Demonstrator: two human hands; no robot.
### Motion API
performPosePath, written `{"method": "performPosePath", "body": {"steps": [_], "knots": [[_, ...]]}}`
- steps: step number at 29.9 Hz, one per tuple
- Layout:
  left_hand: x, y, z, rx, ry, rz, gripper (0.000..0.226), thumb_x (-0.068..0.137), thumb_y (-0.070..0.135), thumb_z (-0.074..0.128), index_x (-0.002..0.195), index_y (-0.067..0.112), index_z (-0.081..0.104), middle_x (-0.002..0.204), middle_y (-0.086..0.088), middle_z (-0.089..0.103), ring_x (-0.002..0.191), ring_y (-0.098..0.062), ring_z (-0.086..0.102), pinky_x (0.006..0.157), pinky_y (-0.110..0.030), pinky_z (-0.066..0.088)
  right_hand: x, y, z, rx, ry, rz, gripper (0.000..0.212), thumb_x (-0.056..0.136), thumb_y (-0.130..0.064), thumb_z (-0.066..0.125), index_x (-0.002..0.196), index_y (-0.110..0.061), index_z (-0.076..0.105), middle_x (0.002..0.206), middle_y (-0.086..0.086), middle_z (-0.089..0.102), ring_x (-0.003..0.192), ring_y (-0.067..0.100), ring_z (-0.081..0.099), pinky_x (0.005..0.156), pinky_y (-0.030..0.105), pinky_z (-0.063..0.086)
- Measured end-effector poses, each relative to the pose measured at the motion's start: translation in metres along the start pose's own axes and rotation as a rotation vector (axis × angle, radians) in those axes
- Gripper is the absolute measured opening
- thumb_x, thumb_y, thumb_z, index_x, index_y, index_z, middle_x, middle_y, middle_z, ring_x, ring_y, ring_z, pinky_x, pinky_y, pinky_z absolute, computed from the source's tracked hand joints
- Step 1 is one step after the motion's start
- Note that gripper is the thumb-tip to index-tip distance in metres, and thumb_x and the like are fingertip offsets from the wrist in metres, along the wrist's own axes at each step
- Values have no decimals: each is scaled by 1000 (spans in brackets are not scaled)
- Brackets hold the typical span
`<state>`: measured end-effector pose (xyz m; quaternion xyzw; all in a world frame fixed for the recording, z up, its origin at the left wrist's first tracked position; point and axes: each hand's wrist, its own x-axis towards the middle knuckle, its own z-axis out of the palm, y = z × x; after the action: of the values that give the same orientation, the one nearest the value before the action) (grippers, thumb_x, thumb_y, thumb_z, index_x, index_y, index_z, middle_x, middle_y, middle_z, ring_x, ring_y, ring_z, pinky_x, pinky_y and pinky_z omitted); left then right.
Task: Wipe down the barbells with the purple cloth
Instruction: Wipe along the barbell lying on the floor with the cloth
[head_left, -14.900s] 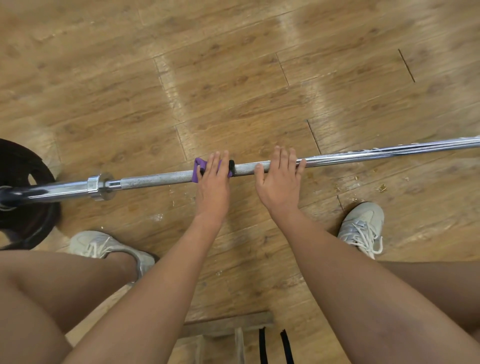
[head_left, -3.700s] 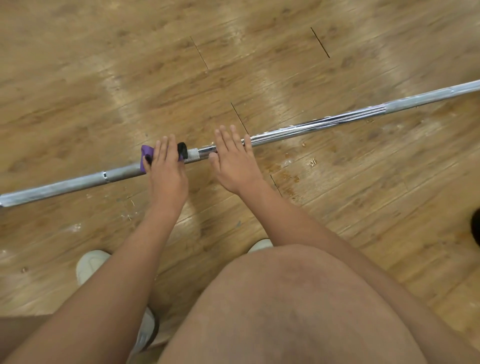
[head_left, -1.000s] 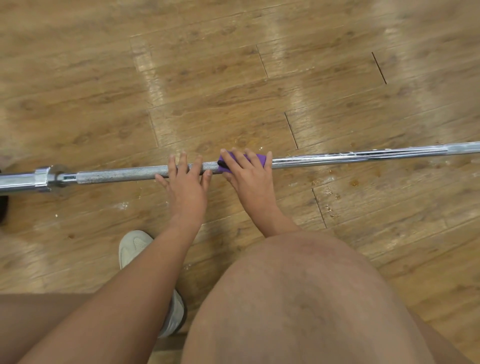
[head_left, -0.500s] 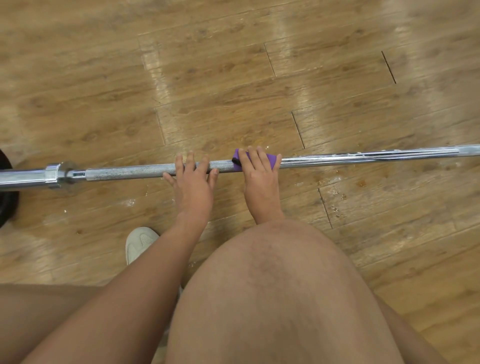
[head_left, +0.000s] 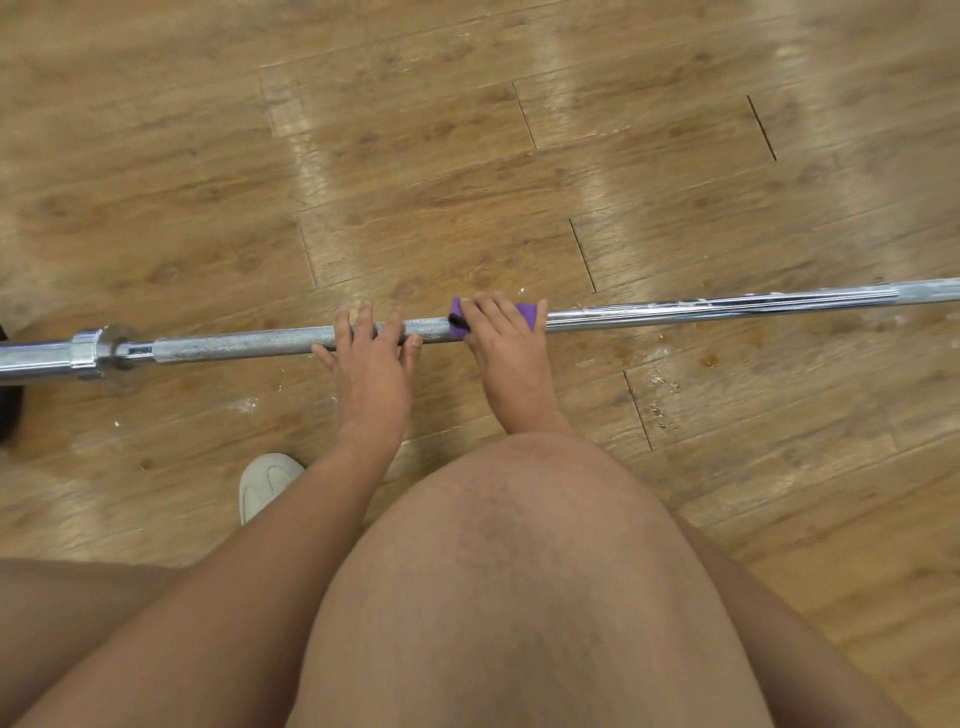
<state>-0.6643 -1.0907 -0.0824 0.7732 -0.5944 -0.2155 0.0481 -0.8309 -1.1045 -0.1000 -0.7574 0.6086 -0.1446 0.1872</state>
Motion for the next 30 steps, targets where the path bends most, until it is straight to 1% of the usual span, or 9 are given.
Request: {"method": "performPosePath", "body": {"steps": [6,9,11,15,17,19,22,26,30], "knots": [[1,0,-3,29,-46,-4,42,107,41,41,142,22,53,164,-11,26,154,-34,7,115,-69,5,0,16,-17,11,-53,39,44,102,-21,53,145,-11,51,147,5,54,142,21,41,121,57,8],[1,1,-2,45,-45,-5,41,107,40,41,141,22,53,164,-11,26,154,-35,6,114,-70,6,-1,4,-11,-19,4,84,40,102,-26,50,140,-13,55,139,1,58,137,21,45,120,60,12],[-1,0,-2,46,-42,-3,41,107,40,41,142,22,53,164,-11,25,154,-35,6,114,-70,7,-3,-8,0,-61,12,72,39,102,-28,47,138,-16,55,136,-1,58,135,21,45,118,63,16],[-2,0,-1,60,-50,-6,42,107,41,40,144,23,51,164,-15,24,154,-35,6,114,-70,8,-7,12,-4,-71,30,-49,40,98,-13,58,138,-15,58,138,3,59,136,24,47,115,63,23],[-4,-1,-1,59,-49,0,42,107,41,40,144,23,50,163,-16,24,154,-35,7,115,-70,8,-9,27,-10,-49,63,5,40,96,-8,58,135,-14,60,136,3,61,136,25,48,115,63,23],[-5,-2,-1,42,-44,3,42,107,40,40,144,23,51,163,-16,25,154,-35,7,115,-69,7,-10,28,-12,-59,95,80,37,96,-9,58,133,-15,62,133,2,61,135,25,49,115,64,22],[-8,-3,2,22,-17,3,41,106,38,45,142,21,54,160,-17,31,152,-37,12,114,-70,7,-14,9,-1,-71,94,80,38,96,-12,60,133,-17,60,133,-1,60,135,24,47,114,66,23],[-13,-7,4,-13,28,30,37,103,37,52,133,18,61,147,-16,47,144,-37,28,109,-71,17,-18,8,2,-41,80,14,41,93,-8,62,134,-15,62,134,1,62,134,25,49,113,64,26],[-19,-7,4,-34,7,5,36,102,36,56,131,18,63,146,-15,49,144,-37,28,109,-71,18,-21,15,-4,7,85,63,40,93,-4,60,132,-14,64,132,2,65,132,25,53,116,62,22]]}}
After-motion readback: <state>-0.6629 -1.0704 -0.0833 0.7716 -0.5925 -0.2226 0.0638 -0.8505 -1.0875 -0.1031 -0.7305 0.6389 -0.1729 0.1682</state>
